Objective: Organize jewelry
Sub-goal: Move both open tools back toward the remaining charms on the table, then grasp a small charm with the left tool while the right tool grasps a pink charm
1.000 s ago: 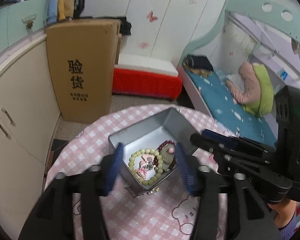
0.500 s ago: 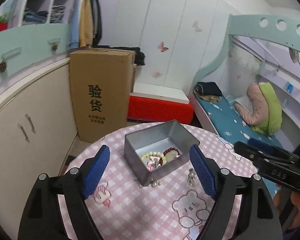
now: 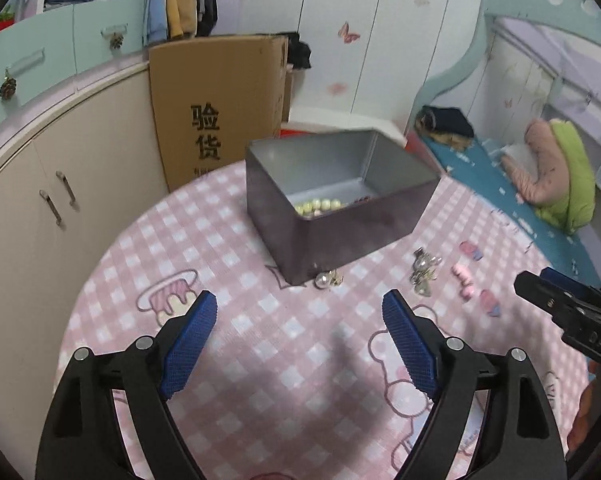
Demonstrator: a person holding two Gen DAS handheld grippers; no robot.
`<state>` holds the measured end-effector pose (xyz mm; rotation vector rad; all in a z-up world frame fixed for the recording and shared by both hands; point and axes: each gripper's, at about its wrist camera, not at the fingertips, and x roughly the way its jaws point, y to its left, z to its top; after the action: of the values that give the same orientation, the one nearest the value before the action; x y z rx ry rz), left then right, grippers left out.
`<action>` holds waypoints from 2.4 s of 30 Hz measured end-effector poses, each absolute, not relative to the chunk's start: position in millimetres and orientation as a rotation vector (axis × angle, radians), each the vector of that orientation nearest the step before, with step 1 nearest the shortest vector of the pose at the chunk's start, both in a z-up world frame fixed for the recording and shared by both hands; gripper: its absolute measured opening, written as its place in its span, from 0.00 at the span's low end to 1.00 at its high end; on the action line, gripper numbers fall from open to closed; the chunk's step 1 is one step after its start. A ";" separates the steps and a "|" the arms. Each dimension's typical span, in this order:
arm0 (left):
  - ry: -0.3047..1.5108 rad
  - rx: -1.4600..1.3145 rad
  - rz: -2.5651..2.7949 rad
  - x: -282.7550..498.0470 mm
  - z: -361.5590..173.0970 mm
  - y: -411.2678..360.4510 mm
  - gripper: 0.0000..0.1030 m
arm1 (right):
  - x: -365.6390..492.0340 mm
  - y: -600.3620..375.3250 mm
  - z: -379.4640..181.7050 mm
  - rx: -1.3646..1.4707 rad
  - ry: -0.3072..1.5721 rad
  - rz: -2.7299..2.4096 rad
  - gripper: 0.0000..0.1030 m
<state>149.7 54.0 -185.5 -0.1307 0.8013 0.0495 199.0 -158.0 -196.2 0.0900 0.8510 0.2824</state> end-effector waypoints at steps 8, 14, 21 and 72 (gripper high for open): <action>0.882 -0.161 0.131 182.0 -205.0 51.4 0.80 | 211.2 -156.3 -217.5 0.095 0.894 0.305 0.65; 0.906 -0.149 0.179 199.1 -215.9 48.0 0.74 | 223.0 -157.5 -226.2 0.107 0.913 0.330 0.65; 0.911 -0.096 0.208 210.5 -215.9 42.7 0.58 | 231.6 -156.0 -229.1 0.105 0.919 0.358 0.65; 0.677 -0.225 -0.258 172.9 -105.2 75.3 0.10 | 233.3 -106.2 -133.0 0.011 0.733 0.424 0.16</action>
<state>172.9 75.3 -105.2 -0.2249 0.6773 -0.2576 233.3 -106.2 -133.0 0.0107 0.7331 0.4240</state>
